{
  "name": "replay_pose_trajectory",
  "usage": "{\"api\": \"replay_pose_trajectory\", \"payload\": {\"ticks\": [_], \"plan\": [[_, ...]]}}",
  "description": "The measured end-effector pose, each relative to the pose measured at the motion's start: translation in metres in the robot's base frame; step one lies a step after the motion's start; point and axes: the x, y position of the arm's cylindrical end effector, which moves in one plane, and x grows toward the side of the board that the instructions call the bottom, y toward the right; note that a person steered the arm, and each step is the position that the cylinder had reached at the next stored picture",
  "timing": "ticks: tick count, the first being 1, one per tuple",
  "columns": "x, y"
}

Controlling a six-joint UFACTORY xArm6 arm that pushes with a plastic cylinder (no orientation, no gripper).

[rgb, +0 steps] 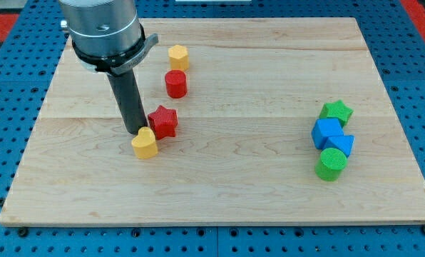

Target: Push the red star below the red circle

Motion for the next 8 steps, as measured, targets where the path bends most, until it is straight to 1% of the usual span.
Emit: {"api": "replay_pose_trajectory", "payload": {"ticks": [2,3,4,6,7,8], "plan": [[-0.027,-0.003],[-0.051,-0.004],[-0.020,0.012],[0.003,0.025],[0.028,0.027],[0.041,0.088]]}}
